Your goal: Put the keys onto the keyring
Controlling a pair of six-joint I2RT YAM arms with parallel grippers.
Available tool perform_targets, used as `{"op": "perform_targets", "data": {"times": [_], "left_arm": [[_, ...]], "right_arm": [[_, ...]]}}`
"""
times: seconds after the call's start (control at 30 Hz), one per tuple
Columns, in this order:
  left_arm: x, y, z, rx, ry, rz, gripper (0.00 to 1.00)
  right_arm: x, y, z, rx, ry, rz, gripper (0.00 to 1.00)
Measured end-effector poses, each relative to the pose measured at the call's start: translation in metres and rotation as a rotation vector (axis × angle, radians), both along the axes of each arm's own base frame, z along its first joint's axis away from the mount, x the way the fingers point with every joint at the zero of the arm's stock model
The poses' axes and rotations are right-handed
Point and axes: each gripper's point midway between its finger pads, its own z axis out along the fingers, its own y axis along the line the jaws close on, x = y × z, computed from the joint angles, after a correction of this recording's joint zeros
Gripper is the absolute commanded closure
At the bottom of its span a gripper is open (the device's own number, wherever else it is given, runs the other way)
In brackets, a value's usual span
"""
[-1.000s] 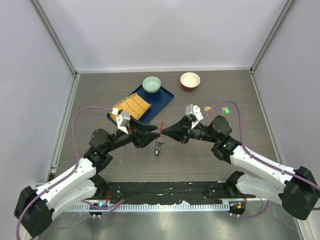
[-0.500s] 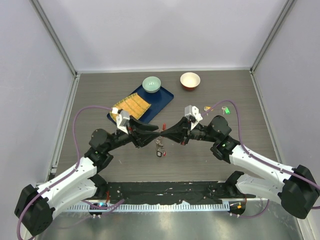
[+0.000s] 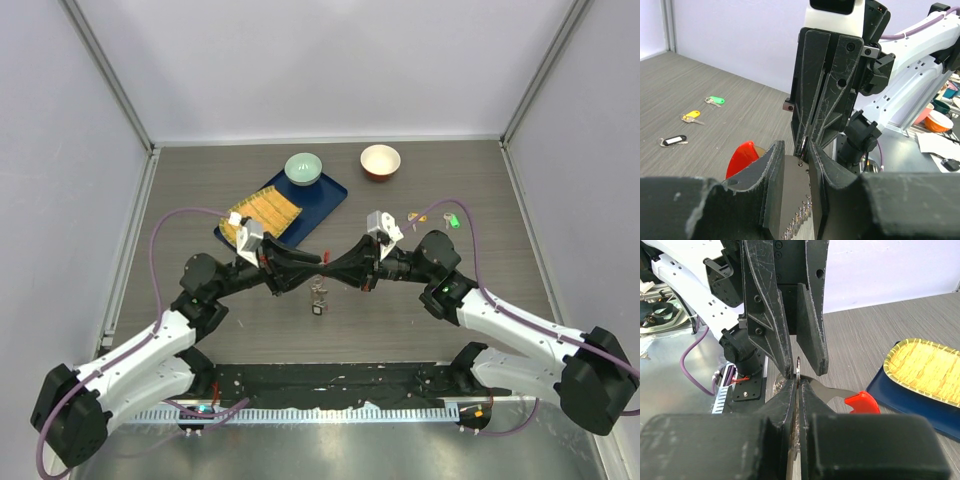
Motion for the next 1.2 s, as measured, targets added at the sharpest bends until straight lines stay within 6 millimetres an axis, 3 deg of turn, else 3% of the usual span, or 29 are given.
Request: {"op": "perform_targets", "data": {"times": [0.27, 0.47, 0.83, 1.03, 1.13, 1.17, 1.2], "left_arm": [[-0.0039, -0.0052, 0.0023, 0.015, -0.003, -0.056, 0.77], [-0.0057, -0.0056, 0.0019, 0.021, -0.007, -0.068, 0.68], [-0.0079, -0.0011, 0.0019, 0.024, 0.002, -0.050, 0.70], [-0.0073, -0.0013, 0.0009, 0.024, 0.008, -0.049, 0.80], [-0.0065, -0.0021, 0.0014, 0.020, 0.005, -0.050, 0.91], [-0.0063, -0.0025, 0.0017, 0.018, 0.005, -0.051, 1.00], [-0.0061, -0.0026, 0.0020, 0.016, 0.005, -0.052, 1.00]], "right_arm": [[-0.0024, 0.0002, -0.0004, -0.001, 0.003, 0.014, 0.99], [-0.0038, 0.0000, -0.0006, -0.002, 0.007, 0.022, 0.99], [-0.0007, -0.0025, 0.0038, 0.013, 0.003, 0.015, 0.99], [-0.0009, -0.0027, 0.0040, 0.013, 0.006, 0.017, 0.99], [-0.0008, -0.0029, 0.0039, 0.013, 0.008, 0.018, 0.99], [-0.0006, -0.0030, 0.0037, 0.012, 0.010, 0.017, 0.99], [0.0000, -0.0034, 0.0033, 0.012, 0.009, 0.015, 0.99]]}}
